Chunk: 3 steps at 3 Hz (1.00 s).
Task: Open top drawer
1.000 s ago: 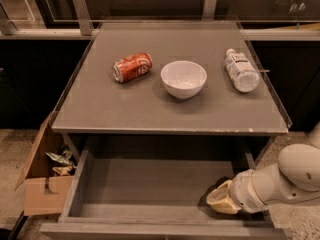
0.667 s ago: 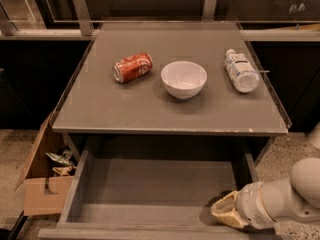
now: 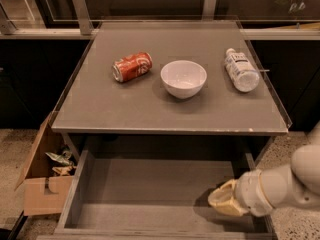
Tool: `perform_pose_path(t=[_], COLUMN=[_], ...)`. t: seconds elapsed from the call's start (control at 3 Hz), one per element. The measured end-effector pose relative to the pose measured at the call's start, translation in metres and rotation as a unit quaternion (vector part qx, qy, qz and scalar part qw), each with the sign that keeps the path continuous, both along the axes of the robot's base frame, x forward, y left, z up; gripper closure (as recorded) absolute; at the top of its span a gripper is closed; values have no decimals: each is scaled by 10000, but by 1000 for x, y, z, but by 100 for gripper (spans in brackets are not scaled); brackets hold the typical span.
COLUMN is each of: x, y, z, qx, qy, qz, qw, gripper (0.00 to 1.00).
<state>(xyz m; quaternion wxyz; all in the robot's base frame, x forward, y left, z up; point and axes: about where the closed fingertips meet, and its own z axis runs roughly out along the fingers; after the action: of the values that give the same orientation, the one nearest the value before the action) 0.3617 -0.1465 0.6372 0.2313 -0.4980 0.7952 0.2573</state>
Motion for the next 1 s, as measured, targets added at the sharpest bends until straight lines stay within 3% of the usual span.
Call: perform_pose_path(t=[0.33, 0.67, 1.0], x=[47, 79, 79], y=[14, 31, 34], z=[54, 95, 99], qx=[391, 619, 648], qy=[-372, -632, -668], qz=[454, 837, 897], qw=[9975, 9926, 9916], gripper=[36, 13, 0])
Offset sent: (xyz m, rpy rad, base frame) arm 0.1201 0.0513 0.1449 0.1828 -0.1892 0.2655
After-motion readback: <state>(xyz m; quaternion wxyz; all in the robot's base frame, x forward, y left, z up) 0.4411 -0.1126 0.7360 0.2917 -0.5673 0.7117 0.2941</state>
